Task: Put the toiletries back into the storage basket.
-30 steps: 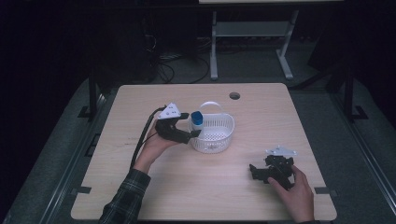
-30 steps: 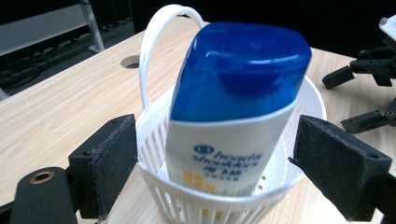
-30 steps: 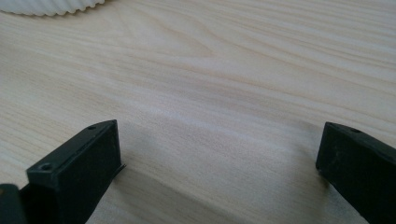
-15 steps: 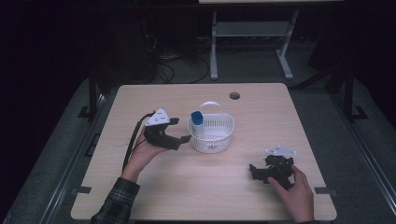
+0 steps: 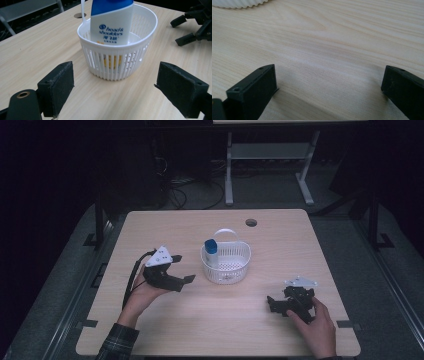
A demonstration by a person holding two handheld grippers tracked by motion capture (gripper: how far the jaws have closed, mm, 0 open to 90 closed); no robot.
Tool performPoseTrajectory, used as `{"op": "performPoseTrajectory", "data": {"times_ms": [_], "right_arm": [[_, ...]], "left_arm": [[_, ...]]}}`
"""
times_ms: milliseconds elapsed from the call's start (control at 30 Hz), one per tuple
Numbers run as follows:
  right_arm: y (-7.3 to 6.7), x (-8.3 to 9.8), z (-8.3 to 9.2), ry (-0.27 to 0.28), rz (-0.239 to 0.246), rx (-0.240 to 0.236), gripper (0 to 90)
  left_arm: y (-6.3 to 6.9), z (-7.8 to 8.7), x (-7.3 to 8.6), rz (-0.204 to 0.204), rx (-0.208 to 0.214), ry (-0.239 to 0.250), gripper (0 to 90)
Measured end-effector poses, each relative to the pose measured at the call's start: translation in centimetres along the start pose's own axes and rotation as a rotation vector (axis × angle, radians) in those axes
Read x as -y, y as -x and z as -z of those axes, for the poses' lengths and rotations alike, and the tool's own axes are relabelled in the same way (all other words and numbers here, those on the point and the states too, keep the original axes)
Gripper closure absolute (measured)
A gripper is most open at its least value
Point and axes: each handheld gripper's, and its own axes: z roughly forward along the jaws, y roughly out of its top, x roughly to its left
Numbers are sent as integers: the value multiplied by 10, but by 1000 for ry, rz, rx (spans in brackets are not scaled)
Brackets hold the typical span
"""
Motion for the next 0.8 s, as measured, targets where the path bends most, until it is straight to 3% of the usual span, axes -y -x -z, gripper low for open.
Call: {"op": "performPoseTrajectory", "data": {"times_ms": [433, 800], "right_arm": [[0, 0, 0, 0, 0, 0, 0], [0, 0, 0, 1, -2, 0, 0]], "left_arm": [[11, 25, 23, 0, -24, -16, 137], [16, 41, 55, 22, -47, -58, 137]]}}
